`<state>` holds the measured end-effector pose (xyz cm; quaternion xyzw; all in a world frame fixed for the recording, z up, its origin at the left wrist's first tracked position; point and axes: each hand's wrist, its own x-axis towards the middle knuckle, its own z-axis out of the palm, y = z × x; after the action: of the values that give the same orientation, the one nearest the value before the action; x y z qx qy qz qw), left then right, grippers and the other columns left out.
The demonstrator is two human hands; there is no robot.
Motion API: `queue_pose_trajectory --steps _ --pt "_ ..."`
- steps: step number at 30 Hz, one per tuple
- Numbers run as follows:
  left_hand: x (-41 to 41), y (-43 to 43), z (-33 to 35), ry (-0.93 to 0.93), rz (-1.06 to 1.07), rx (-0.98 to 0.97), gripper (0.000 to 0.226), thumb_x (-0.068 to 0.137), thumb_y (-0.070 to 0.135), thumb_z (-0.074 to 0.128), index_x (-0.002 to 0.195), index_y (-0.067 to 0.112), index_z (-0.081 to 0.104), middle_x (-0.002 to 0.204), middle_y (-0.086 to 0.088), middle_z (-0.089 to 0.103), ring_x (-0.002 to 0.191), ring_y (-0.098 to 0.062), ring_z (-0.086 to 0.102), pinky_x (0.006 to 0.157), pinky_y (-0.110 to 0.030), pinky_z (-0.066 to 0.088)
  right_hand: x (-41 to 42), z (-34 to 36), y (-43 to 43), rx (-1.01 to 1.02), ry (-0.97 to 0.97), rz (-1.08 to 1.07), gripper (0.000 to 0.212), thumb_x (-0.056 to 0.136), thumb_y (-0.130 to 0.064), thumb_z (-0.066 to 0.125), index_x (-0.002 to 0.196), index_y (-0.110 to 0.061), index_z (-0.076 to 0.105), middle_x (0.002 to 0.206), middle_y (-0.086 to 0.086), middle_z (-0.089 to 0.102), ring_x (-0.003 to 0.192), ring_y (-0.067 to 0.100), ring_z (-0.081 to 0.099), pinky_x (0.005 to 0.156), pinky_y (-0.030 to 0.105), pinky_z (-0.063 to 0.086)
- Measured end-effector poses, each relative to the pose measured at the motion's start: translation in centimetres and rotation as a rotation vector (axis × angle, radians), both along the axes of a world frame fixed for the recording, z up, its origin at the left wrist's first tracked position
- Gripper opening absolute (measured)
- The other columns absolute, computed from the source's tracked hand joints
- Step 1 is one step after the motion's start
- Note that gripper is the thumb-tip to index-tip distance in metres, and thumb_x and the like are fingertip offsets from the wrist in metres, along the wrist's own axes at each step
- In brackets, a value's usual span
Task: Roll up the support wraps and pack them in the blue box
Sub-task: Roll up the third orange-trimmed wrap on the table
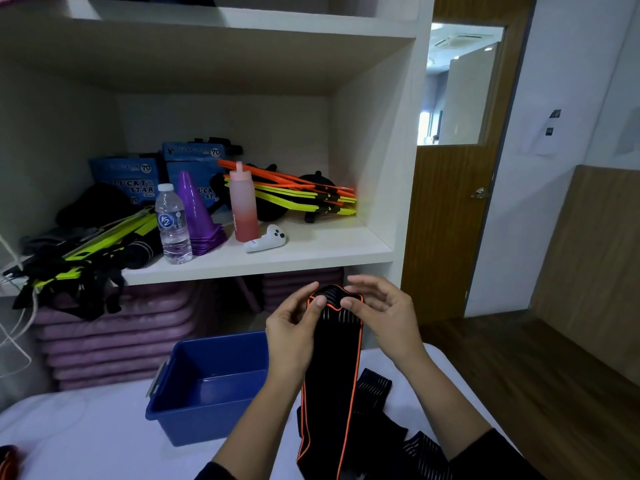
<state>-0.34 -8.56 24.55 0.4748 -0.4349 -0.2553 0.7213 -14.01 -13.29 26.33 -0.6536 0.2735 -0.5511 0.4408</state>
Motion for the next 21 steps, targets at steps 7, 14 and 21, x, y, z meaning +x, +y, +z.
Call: queue_pose_trajectory --steps 7,14,21 --pt "-0.1 -0.1 0.5 0.021 0.006 -0.010 0.013 0.084 0.015 0.066 0.096 0.017 0.071 0.077 0.011 0.073 0.077 0.002 0.066 0.070 -0.009 0.048 1.2 -0.2 -0.2 0.034 -0.048 -0.036 0.040 0.077 -0.013 0.072 0.115 -0.019 0.062 0.105 -0.009 0.066 0.090 0.010 0.068 0.080 0.024 0.056" --pt "0.2 -0.8 0.7 0.068 0.055 -0.047 0.007 0.083 0.014 0.067 0.090 0.015 0.068 0.057 0.015 0.059 0.058 0.004 0.052 0.059 -0.007 0.043 1.7 0.2 -0.4 -0.006 -0.023 -0.035 0.025 0.079 -0.011 0.071 0.104 -0.015 0.070 0.099 -0.001 0.073 0.095 0.007 0.067 0.086 0.021 0.052" --pt "0.7 -0.9 1.0 0.061 0.012 0.004 0.017 0.084 0.017 0.066 0.100 0.018 0.072 0.095 0.005 0.073 0.094 -0.004 0.066 0.080 -0.009 0.050 2.5 0.3 -0.5 -0.083 -0.074 -0.100 0.017 0.080 -0.008 0.069 0.095 -0.017 0.072 0.094 0.000 0.073 0.090 0.008 0.068 0.080 0.017 0.053"
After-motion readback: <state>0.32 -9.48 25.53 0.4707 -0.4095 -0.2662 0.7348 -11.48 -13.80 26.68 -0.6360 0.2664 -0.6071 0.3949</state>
